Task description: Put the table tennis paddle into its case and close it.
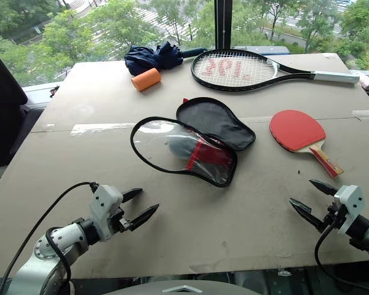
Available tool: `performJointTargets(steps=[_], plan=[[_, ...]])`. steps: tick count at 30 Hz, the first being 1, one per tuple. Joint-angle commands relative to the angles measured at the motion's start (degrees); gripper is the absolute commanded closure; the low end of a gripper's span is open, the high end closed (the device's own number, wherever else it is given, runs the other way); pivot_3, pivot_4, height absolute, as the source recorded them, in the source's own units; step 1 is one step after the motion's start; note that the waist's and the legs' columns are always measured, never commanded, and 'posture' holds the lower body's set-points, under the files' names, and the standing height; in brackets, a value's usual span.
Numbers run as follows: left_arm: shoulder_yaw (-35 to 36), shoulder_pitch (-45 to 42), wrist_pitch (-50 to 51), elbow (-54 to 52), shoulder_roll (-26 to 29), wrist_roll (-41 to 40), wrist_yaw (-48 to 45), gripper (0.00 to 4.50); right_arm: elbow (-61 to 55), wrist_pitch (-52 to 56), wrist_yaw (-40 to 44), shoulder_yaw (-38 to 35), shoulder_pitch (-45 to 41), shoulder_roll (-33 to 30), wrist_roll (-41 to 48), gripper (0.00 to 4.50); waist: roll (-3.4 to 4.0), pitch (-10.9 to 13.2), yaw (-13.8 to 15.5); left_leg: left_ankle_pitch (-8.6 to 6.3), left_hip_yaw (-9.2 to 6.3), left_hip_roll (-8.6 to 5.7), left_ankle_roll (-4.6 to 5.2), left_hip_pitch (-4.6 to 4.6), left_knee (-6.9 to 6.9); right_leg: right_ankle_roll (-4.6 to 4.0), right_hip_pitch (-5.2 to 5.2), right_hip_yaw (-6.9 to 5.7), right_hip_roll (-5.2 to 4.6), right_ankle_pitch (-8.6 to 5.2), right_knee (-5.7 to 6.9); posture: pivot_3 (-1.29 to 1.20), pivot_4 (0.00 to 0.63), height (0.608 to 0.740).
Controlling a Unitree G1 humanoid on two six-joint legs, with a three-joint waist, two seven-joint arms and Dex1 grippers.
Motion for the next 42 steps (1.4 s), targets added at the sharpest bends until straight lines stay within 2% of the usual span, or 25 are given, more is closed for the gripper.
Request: performJointTargets(steps=[1,4,7,11,14,19,25,28,35,36,42], plan=[[4.2,-2.8,1.7,-2.6,1.9,-6.5,-3.2,0.51,-3.8,1.6,0.7,1.6,-3.5,-2.3,0.1,0.08,0.0,0.0,0.0,0.0,0.0,0.0,0.0,0.0,0.0,0.0,0.0,0.0,0.0,0.0,0.0,0.0,0.15,0.74],[7.8,-8.1,4.7,-3.7,5.4,-13.9,-7.5,0.51,-5.6,3.6,1.0,7.5,-11.8,-4.4,-4.1,0.08,-0.01,0.0,0.0,0.0,-0.01,0.0,0.0,0.0,0.0,0.0,0.0,-0.01,0.0,0.0,0.01,0.0,0.15,0.74],[9.5,-10.4,6.6,-4.1,7.4,-17.2,-8.9,0.51,-5.9,5.2,0.2,10.1,-16.6,-4.6,-5.0,0.08,0.01,0.1,-0.6,0.07,-0.03,0.07,-0.1,0.01,0.11,-0.07,-0.04,-0.05,0.08,0.04,0.14,0.0,0.15,0.74],[13.6,-14.9,12.3,-6.3,15.1,-24.9,-14.3,0.51,1.0,7.8,-0.5,21.7,-34.9,-4.1,-16.0,0.08,-0.14,0.3,-1.3,0.21,-0.02,0.1,-0.36,-0.11,0.06,-0.06,-0.12,-0.05,0.14,0.04,-0.02,0.0,0.15,0.74],[15.6,-16.6,14.7,-6.4,19.0,-27.6,-16.5,0.51,7.6,7.9,-0.9,27.0,-43.1,-2.6,-21.2,0.08,-0.24,0.4,-1.7,0.23,-0.02,0.13,-0.39,-0.13,0.07,-0.06,-0.17,-0.05,0.17,0.04,0.02,0.0,0.15,0.74],[18.4,-17.5,17.4,-6.4,22.6,-30.6,-18.8,0.51,16.9,5.4,-1.5,31.3,-51.4,0.5,-25.6,0.08,-0.25,0.4,-1.5,0.24,-0.06,0.13,-0.41,-0.23,-0.02,-0.07,-0.25,-0.1,0.16,0.03,-0.17,0.0,0.15,0.74],[23.0,-15.9,19.7,-7.9,25.3,-32.6,-21.1,0.51,23.5,4.9,2.7,35.6,-57.3,3.2,-28.0,0.08,-0.22,0.5,-1.9,0.25,-0.05,0.15,-0.43,-0.25,-0.03,-0.07,-0.33,-0.08,0.19,0.04,-0.13,0.0,0.15,0.74],[23.4,-16.0,20.1,-8.5,24.8,-32.9,-20.0,0.51,23.7,6.6,3.8,35.0,-58.1,3.9,-27.1,0.91,-0.22,0.5,-2.0,0.26,-0.05,0.16,-0.44,-0.24,-0.06,-0.07,-0.34,-0.07,0.2,0.04,-0.12,0.0,0.15,0.74],[22.6,-16.9,20.2,-9.0,24.2,-32.8,-18.6,0.51,19.0,12.5,7.2,34.7,-56.0,2.8,-26.4,4.27,-0.21,0.5,-1.7,0.26,-0.05,0.15,-0.44,-0.26,-0.06,-0.07,-0.35,-0.06,0.19,0.04,-0.11,0.0,0.15,0.74],[22.5,-17.1,20.1,-9.0,24.3,-32.7,-18.6,0.51,17.6,13.7,7.4,34.6,-55.5,2.7,-26.1,4.45,-0.21,0.5,-1.7,0.26,-0.05,0.15,-0.44,-0.26,-0.06,-0.07,-0.36,-0.07,0.2,0.04,-0.11,0.0,0.15,0.74],[20.7,-19.8,20.6,-8.7,24.7,-32.8,-17.8,0.51,4.9,25.2,6.9,34.1,-50.1,1.3,-24.2,4.45,-0.21,0.5,-1.6,0.28,-0.02,0.16,-0.48,-0.41,-0.06,-0.07,-0.61,-0.02,0.2,0.04,0.06,0.0,0.15,0.74]])
